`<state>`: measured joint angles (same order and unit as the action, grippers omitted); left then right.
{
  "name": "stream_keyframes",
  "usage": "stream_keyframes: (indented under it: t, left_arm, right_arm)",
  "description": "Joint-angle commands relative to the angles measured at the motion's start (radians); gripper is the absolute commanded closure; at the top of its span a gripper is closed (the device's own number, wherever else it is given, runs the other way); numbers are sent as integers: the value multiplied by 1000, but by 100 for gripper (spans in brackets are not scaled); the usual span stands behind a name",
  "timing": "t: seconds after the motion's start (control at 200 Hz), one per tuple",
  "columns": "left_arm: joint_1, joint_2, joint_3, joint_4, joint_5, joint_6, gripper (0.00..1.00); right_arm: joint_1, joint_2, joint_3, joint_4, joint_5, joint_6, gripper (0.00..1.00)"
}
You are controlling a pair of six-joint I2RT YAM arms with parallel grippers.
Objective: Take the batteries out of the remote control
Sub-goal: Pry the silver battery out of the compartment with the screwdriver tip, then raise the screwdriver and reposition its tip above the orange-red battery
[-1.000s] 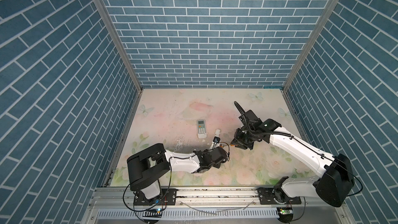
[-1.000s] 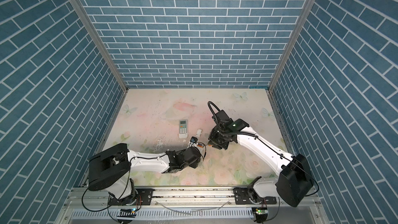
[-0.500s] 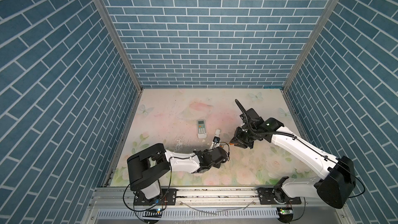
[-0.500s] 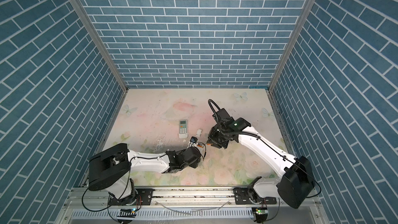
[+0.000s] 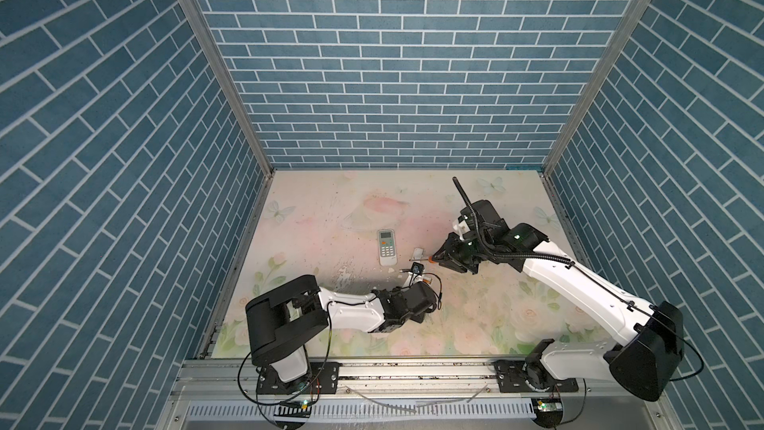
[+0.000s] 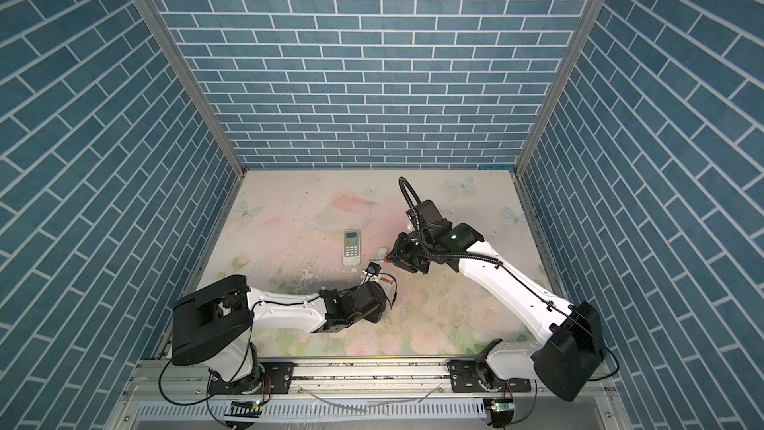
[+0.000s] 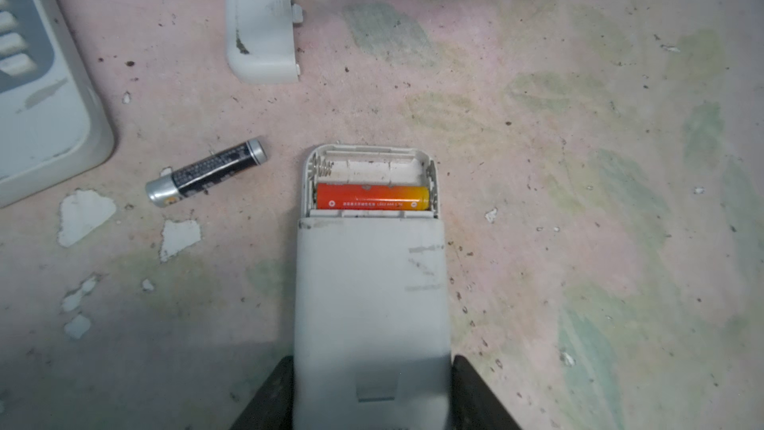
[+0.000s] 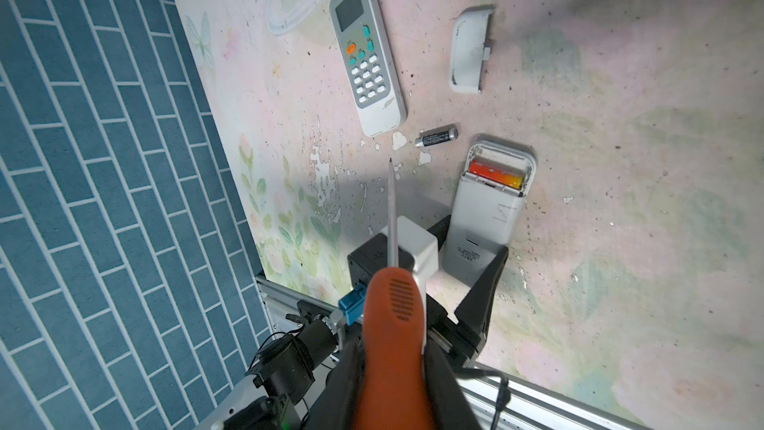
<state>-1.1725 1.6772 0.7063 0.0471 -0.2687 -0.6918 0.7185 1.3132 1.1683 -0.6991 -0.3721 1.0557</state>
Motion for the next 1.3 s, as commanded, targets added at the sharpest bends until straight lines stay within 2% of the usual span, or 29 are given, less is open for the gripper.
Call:
stream_keyframes:
  t: [0.0, 0.245, 0.465, 0.585, 0.72, 0.905, 1.12, 1.295]
  left_arm:
    - [-21, 144, -123, -272, 295, -55, 55]
    - [-21, 134, -99, -296, 272, -9, 52]
    - [-22, 127, -54, -325, 250, 82, 53]
    - [-21, 122, -13, -369, 224, 175, 53]
    - [-21, 123, 89, -419, 202, 287, 55]
    - [-20, 121, 164, -444, 175, 432, 56]
    - [4, 128, 230, -470, 176, 626, 64]
    - [79, 102, 212, -422, 266, 724, 68]
  right_arm:
    - [-13, 0, 78, -46, 24, -59, 100]
    - [-101, -23, 128, -230, 35, -173, 100]
    - [-181, 26, 244, -397, 5, -410, 100]
    - [-230, 67, 321, -475, -29, -544, 100]
    - [-262, 99, 392, -580, -15, -670, 100]
    - [-327, 92, 375, -629, -48, -775, 100]
    - [-381, 79, 323, -651, -97, -873, 100]
    - [-436, 76, 290, -664, -117, -918, 100]
